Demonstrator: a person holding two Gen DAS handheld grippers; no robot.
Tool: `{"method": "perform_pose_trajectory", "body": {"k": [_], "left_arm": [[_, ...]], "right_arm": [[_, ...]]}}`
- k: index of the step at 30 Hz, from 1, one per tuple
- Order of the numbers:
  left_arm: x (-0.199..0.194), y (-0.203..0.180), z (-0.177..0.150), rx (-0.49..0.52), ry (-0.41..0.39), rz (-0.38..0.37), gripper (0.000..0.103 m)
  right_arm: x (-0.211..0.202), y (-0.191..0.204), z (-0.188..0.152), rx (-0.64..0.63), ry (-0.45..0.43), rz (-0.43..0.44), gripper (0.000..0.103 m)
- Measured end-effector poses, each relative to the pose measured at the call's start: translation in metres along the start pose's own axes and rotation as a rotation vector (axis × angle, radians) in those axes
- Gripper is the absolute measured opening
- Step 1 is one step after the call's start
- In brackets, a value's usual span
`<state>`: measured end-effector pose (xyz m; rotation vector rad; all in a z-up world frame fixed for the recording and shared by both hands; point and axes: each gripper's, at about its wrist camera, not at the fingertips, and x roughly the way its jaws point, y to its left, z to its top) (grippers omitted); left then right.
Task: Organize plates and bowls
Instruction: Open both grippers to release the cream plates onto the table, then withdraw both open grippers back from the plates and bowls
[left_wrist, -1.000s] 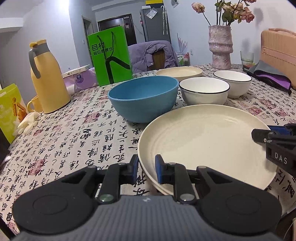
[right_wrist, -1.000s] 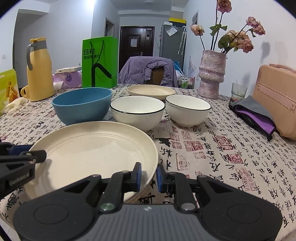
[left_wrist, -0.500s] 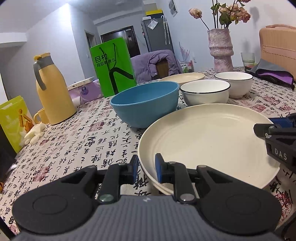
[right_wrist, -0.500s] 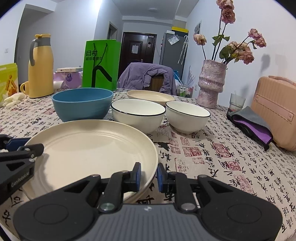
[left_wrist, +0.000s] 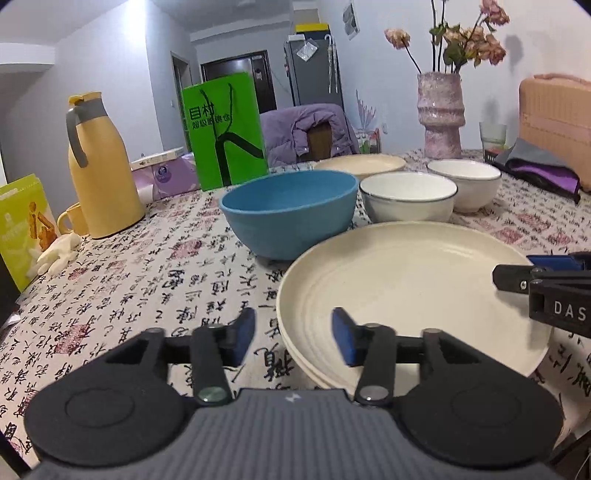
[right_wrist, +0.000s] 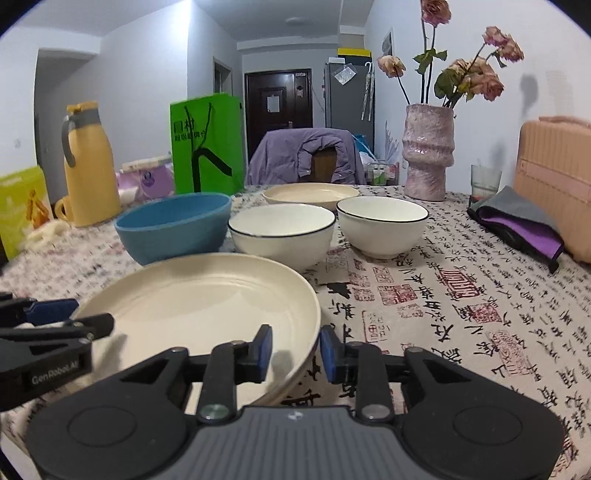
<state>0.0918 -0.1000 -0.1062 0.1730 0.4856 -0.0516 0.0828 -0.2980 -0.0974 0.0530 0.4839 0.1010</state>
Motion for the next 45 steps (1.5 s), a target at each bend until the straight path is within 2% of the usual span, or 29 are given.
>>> {"method": "perform_pose_trajectory", "body": {"k": [1, 3, 5, 6, 10, 11, 13, 15, 20, 28, 45], "left_arm": [[-0.002, 0.002, 0.001, -0.008, -0.007, -0.002, 0.064], [-0.004, 0.005, 0.002, -0.020, -0.020, -0.003, 0.077], [-0.007, 0.007, 0.003, -0.028, -0.032, -0.009, 0.080], [-0.007, 0.008, 0.004, -0.033, -0.034, -0.010, 0.085], [-0.010, 0.014, 0.006, -0.062, -0.046, -0.018, 0.103], [-0.011, 0.016, 0.005, -0.071, -0.055, -0.022, 0.103], [-0.013, 0.018, 0.005, -0.082, -0.064, -0.030, 0.103], [-0.015, 0.021, 0.006, -0.092, -0.065, -0.041, 0.103], [-0.017, 0.026, 0.006, -0.127, -0.068, -0.051, 0.103], [-0.022, 0.031, 0.012, -0.161, -0.075, -0.064, 0.103], [-0.035, 0.033, 0.037, -0.176, -0.113, -0.098, 0.103]], "right_arm": [[-0.002, -0.001, 0.001, 0.007, -0.009, 0.009, 0.046], [-0.005, -0.001, 0.002, 0.010, -0.028, 0.019, 0.056], [-0.008, 0.000, 0.003, 0.005, -0.040, 0.026, 0.057], [-0.009, 0.000, 0.004, 0.005, -0.043, 0.029, 0.059], [-0.011, -0.002, 0.005, 0.015, -0.051, 0.037, 0.077], [-0.011, -0.004, 0.005, 0.021, -0.053, 0.039, 0.081], [-0.012, -0.006, 0.006, 0.036, -0.057, 0.044, 0.097], [-0.013, -0.010, 0.007, 0.059, -0.057, 0.053, 0.103], [-0.016, -0.017, 0.009, 0.094, -0.058, 0.055, 0.103], [-0.022, -0.021, 0.015, 0.083, -0.075, 0.041, 0.103], [-0.026, -0.035, 0.038, 0.093, -0.073, 0.068, 0.103]]}}
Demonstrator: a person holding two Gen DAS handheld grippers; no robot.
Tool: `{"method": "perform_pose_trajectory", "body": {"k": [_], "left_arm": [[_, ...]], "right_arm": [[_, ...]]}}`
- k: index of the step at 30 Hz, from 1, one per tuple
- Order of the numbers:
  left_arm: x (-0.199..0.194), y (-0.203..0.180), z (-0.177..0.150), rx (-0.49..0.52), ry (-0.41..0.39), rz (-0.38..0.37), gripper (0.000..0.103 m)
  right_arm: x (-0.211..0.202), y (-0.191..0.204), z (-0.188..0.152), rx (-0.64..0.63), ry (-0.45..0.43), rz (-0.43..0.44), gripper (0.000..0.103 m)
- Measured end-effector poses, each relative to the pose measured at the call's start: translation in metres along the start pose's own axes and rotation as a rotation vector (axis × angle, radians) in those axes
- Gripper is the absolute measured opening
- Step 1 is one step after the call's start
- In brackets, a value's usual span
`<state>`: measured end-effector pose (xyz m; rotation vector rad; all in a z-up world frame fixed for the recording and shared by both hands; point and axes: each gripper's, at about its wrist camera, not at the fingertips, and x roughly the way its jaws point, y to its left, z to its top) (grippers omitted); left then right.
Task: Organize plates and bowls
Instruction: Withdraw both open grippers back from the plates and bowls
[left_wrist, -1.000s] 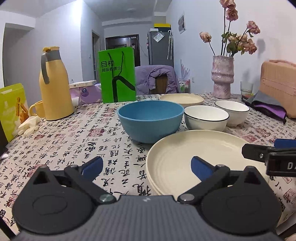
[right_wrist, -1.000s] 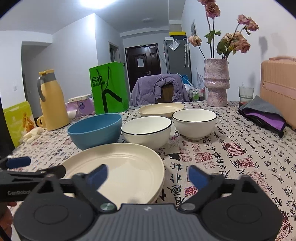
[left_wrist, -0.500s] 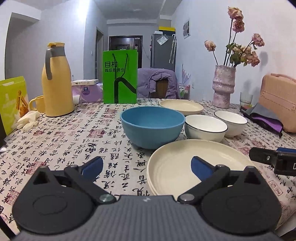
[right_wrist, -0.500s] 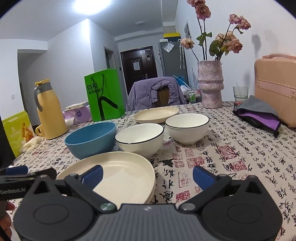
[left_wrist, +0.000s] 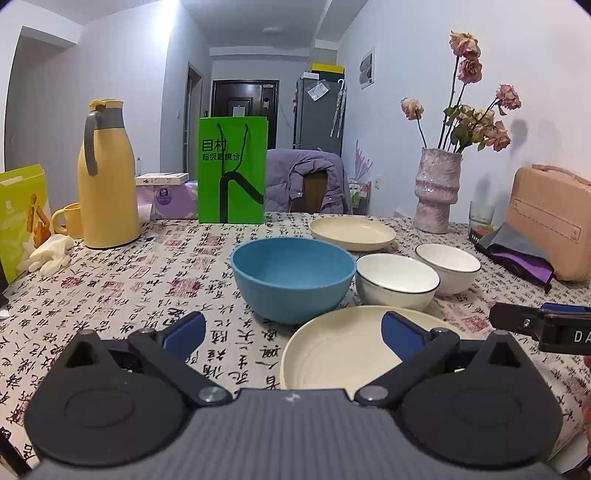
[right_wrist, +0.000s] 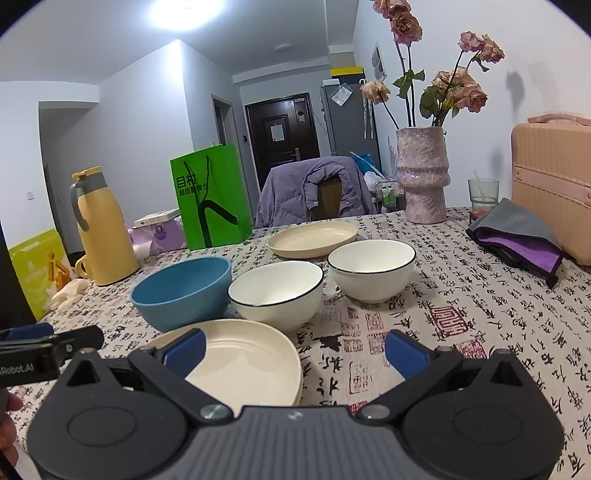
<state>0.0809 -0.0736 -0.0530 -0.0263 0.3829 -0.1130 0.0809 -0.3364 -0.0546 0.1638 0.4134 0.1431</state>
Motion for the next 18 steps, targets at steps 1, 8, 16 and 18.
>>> {"method": "perform_pose_trajectory", "body": {"k": [1, 8, 16, 18], "left_arm": [[0.000, 0.000, 0.002, -0.001, -0.003, -0.003, 0.103], [0.004, -0.006, 0.013, -0.011, -0.005, -0.023, 0.103], [0.012, -0.011, 0.030, -0.043, -0.005, -0.041, 0.103], [0.014, -0.013, 0.034, -0.049, -0.008, -0.043, 0.103]], "right_arm": [[0.000, -0.001, 0.002, 0.007, 0.002, 0.003, 0.103], [0.002, -0.009, 0.018, 0.034, -0.001, 0.015, 0.103], [0.009, -0.015, 0.041, 0.036, -0.007, 0.030, 0.103], [0.011, -0.017, 0.047, 0.039, -0.006, 0.030, 0.103]]}}
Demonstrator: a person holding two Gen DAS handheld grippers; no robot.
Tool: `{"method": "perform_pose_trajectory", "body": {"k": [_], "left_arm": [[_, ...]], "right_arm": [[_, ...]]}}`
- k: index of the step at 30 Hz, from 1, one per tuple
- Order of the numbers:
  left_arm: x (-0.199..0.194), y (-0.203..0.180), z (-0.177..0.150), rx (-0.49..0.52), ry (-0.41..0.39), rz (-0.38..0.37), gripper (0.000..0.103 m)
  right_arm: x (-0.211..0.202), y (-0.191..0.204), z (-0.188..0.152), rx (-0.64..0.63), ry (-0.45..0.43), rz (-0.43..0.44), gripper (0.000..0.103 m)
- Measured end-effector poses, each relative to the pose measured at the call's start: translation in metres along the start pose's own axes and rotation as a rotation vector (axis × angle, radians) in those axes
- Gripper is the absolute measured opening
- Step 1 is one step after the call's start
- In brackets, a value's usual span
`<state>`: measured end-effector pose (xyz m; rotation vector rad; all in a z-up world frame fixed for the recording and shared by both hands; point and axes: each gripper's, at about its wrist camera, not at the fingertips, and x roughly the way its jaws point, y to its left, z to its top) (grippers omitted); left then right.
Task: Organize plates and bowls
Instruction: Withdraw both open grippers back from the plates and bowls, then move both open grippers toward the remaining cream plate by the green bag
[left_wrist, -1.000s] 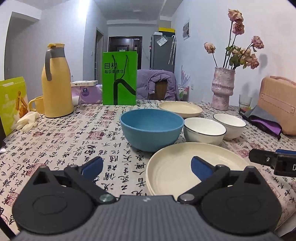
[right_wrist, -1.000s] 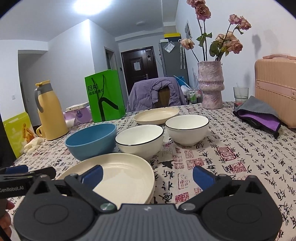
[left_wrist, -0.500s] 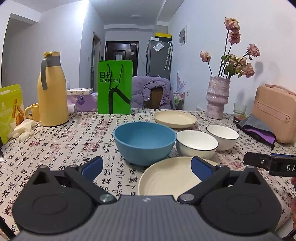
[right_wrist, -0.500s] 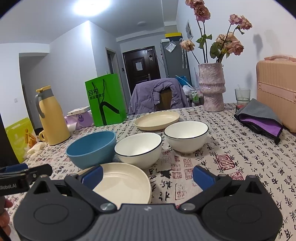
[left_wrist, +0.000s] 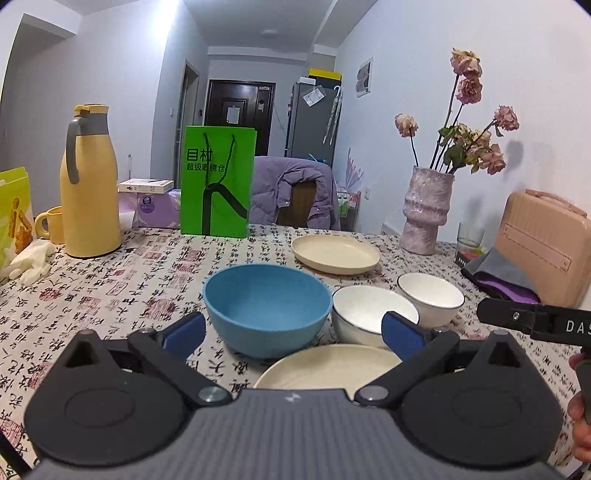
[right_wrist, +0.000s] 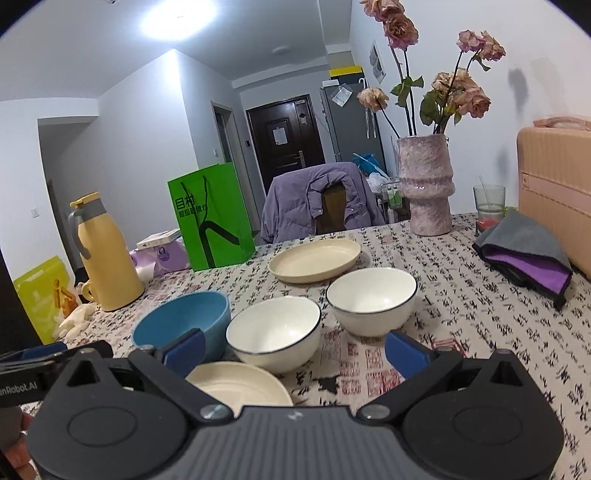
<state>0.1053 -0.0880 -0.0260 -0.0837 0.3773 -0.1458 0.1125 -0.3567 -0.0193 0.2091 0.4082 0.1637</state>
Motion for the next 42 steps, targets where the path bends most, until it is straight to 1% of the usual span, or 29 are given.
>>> {"method": "perform_pose_trajectory", "body": {"k": [15, 21, 30, 33, 42], "left_arm": [[0.020, -0.019, 0.032, -0.015, -0.022, -0.009, 0.103], [0.029, -0.021, 0.046, -0.029, -0.024, -0.011, 0.103], [0.046, -0.021, 0.067, -0.042, -0.030, 0.011, 0.103], [0.053, -0.023, 0.073, -0.035, -0.022, 0.013, 0.103], [0.073, -0.027, 0.090, -0.060, -0.006, 0.011, 0.103]], "right_arm": [[0.018, -0.009, 0.039, 0.001, 0.004, 0.009, 0.103], [0.025, -0.012, 0.052, -0.006, 0.009, 0.005, 0.103], [0.042, -0.015, 0.073, -0.006, 0.009, 0.013, 0.103], [0.047, -0.017, 0.080, 0.001, 0.008, 0.015, 0.103], [0.066, -0.027, 0.101, 0.020, 0.000, 0.023, 0.103]]}}
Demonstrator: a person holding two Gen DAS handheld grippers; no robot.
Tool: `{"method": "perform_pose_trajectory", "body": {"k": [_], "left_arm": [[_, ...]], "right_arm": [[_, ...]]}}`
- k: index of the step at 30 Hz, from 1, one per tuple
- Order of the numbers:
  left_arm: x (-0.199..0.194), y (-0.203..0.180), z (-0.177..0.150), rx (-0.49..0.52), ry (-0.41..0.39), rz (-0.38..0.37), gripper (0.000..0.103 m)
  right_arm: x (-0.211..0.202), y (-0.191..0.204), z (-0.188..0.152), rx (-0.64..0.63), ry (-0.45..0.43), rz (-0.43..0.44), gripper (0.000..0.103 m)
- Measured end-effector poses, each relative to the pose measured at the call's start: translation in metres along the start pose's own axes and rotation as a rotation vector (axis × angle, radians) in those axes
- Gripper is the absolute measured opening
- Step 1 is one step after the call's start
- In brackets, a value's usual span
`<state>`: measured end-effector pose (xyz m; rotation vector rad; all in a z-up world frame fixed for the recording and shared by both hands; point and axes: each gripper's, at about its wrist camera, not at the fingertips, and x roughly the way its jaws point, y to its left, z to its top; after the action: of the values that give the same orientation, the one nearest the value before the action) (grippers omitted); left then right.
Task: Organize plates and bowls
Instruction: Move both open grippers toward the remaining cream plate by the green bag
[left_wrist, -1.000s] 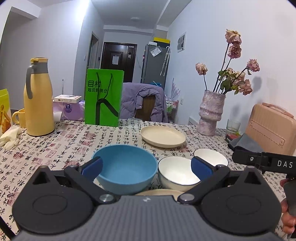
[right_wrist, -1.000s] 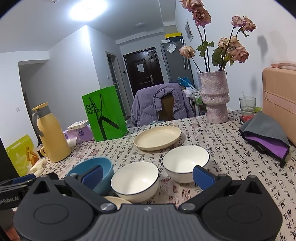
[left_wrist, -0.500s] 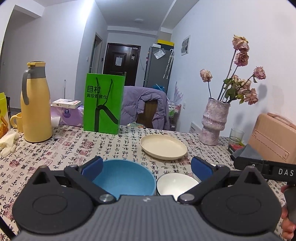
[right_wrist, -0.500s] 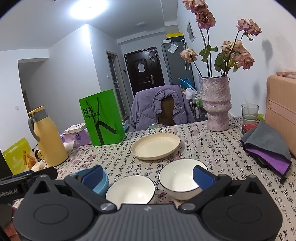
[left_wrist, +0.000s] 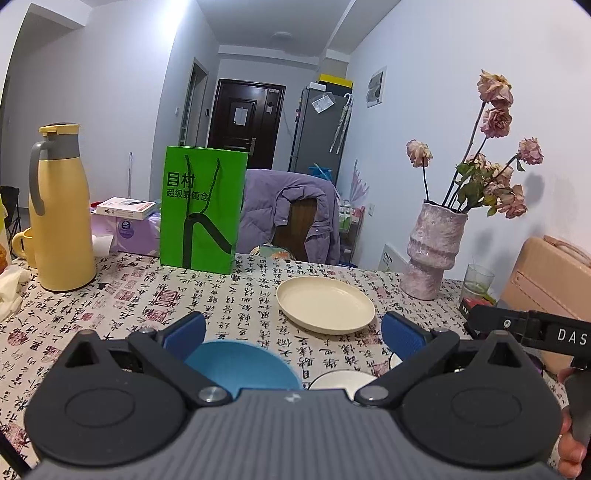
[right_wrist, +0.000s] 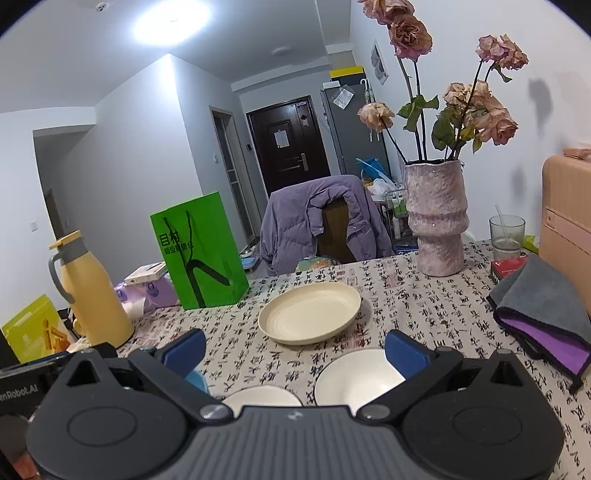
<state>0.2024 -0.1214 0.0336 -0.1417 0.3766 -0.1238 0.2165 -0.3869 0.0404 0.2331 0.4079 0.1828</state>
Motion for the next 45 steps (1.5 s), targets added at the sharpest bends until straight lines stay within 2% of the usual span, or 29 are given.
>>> {"method": "perform_pose_trajectory", "body": {"k": [14, 29, 39, 45], "left_arm": [[0.047, -0.010, 0.029, -0.043, 0.033, 0.020, 0.103], [0.096, -0.009, 0.061, -0.081, 0.032, 0.078, 0.103], [0.120, -0.005, 0.086, -0.103, -0.010, 0.129, 0.103], [0.142, -0.005, 0.091, -0.103, 0.016, 0.150, 0.103]], "right_arm": [[0.046, -0.027, 0.036, 0.051, 0.012, 0.002, 0.103], [0.108, -0.041, 0.064, 0.089, 0.017, 0.030, 0.103], [0.145, -0.048, 0.083, 0.091, 0.027, 0.019, 0.103], [0.171, -0.054, 0.089, 0.097, 0.057, 0.004, 0.103]]}}
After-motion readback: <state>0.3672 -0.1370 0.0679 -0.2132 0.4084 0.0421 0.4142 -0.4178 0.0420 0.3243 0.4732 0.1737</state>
